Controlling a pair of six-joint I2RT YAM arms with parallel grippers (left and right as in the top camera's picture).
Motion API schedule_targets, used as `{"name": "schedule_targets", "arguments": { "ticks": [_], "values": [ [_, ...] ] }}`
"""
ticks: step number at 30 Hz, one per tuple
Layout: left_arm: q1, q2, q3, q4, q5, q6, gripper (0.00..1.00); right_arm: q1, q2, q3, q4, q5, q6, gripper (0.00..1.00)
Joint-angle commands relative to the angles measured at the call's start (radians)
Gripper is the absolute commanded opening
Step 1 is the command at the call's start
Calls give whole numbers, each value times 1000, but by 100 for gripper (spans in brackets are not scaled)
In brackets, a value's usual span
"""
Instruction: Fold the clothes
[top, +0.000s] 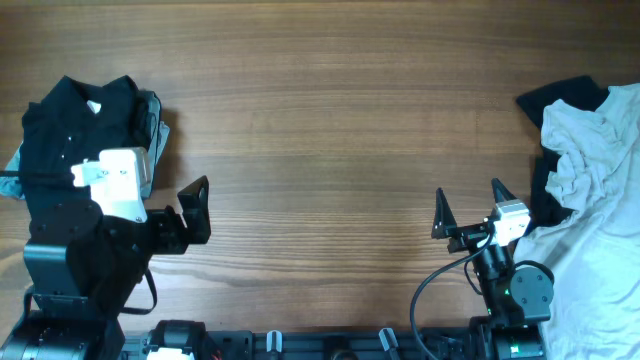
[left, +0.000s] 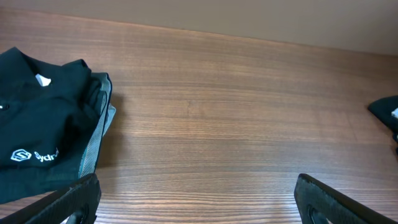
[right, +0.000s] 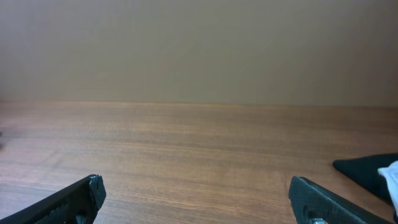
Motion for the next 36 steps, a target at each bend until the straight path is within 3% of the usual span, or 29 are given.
{"name": "schedule_targets", "arguments": {
  "ticks": [1, 21, 24, 27, 36],
  "values": [
    [-6, 0, 2, 3, -13, 20, 100, -5, -16, -1, 10, -8, 23, 100],
    [3, -31, -34, 29, -35, 23, 100, -5, -14, -1, 10, -8, 23, 100],
    [50, -140, -226, 270, -2, 1, 100, -5, -14, -1, 10, -8, 22, 100],
    [107, -301, -496, 527, -2, -106, 100, -5, -14, -1, 10, -8, 23, 100],
    [110, -716, -998, 949, -2, -139, 100, -5, -14, -1, 10, -8, 23, 100]
  ]
}}
